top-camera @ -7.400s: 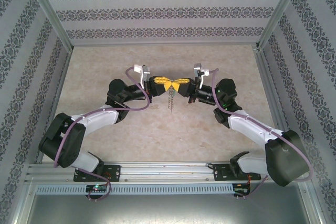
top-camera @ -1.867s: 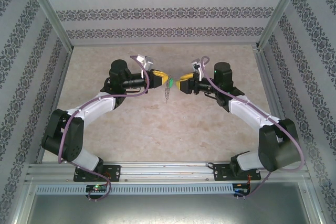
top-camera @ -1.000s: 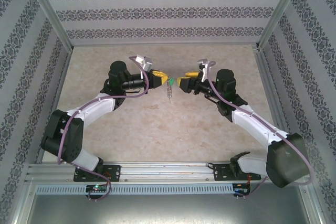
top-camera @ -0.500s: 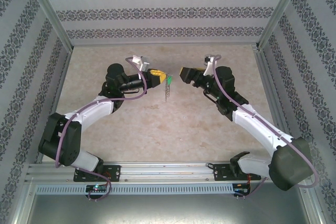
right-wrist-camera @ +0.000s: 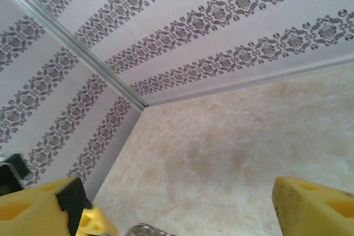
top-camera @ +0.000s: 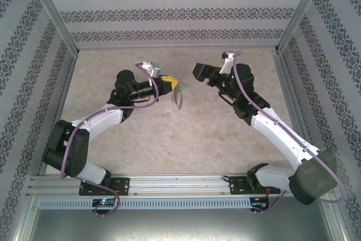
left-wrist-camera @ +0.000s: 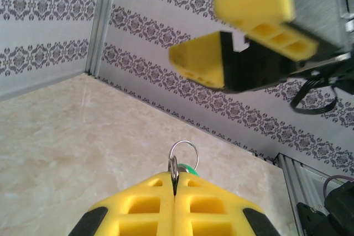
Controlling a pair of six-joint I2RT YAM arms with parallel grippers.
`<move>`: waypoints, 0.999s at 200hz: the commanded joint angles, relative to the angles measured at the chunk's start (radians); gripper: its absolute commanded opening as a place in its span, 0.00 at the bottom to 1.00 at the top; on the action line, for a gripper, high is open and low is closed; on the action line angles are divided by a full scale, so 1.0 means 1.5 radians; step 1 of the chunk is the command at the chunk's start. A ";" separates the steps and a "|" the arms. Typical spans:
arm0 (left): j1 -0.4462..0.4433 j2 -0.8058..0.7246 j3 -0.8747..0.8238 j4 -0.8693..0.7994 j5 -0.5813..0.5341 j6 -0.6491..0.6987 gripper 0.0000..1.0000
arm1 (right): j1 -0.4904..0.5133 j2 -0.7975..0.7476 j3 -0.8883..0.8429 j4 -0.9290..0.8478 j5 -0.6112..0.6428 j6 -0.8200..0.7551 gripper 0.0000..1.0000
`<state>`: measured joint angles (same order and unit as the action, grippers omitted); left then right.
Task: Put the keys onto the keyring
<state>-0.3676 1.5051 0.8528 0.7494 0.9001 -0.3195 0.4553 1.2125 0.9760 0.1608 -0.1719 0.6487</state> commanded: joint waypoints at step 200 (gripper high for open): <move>-0.010 0.028 -0.006 0.148 0.082 -0.070 0.00 | -0.057 0.095 -0.077 0.220 -0.237 0.003 0.53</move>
<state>-0.3733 1.5311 0.8566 0.8558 0.9653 -0.3840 0.4026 1.3052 0.9176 0.3183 -0.3763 0.6331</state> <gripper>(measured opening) 0.048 0.572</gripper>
